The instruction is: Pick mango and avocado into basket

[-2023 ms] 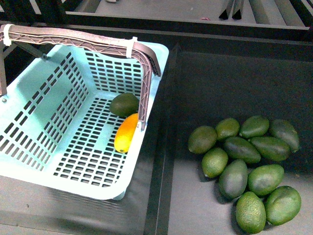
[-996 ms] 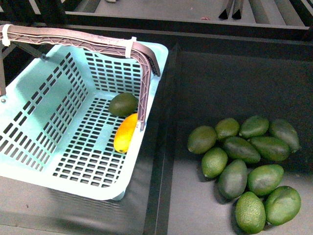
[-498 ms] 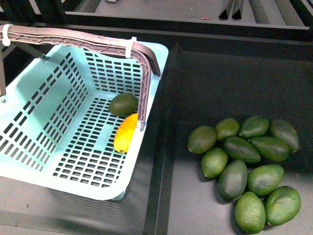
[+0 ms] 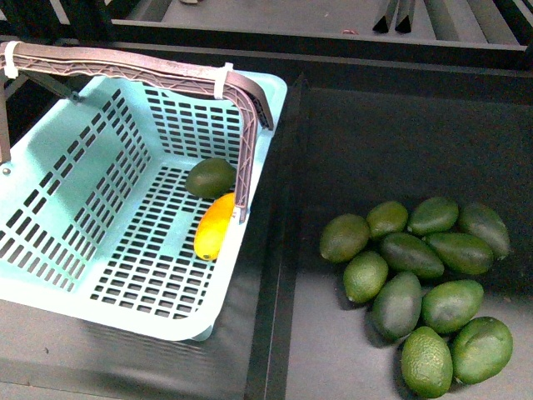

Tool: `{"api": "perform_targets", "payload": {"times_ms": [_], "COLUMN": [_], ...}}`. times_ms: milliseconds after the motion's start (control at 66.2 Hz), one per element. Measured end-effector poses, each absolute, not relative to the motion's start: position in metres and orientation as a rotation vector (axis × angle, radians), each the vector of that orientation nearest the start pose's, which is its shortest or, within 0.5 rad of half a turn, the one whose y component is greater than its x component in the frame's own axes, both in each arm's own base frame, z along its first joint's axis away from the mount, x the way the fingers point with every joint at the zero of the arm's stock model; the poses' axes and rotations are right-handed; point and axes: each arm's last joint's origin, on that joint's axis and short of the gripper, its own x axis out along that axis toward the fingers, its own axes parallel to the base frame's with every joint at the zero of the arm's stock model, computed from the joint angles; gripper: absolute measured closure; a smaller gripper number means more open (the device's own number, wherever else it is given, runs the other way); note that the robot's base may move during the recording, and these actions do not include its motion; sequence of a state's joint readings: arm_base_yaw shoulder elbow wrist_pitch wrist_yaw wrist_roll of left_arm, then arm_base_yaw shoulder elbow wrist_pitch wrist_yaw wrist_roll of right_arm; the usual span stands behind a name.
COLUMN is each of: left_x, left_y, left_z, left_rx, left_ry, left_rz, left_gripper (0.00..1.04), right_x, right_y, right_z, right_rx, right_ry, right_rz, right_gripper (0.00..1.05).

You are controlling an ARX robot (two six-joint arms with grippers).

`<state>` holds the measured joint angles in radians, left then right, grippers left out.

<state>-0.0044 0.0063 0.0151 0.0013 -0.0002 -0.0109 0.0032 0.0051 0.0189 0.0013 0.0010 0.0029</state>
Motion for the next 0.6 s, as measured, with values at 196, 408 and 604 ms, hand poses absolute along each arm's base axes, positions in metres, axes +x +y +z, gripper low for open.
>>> {"api": "perform_targets", "payload": {"times_ms": [196, 408, 604], "left_x": [0.0972, 0.0972, 0.0972], "left_y": [-0.0004, -0.0004, -0.0004], "left_z": [0.1683, 0.1683, 0.1683], "left_rx": [-0.011, -0.011, -0.011], "left_ry": [-0.01, -0.01, -0.01], "left_rz": [-0.004, -0.004, -0.004], "left_gripper": [1.03, 0.77, 0.34], "right_x": [0.0968, 0.0969, 0.0968], "right_y": [0.0003, 0.0003, 0.0003], "right_z": [0.1697, 0.1695, 0.1697], "right_rx": [0.003, 0.003, 0.003], "right_ry": [-0.015, -0.015, -0.015], "right_rz": [0.002, 0.002, 0.002], "right_gripper": [0.09, 0.09, 0.09]}}
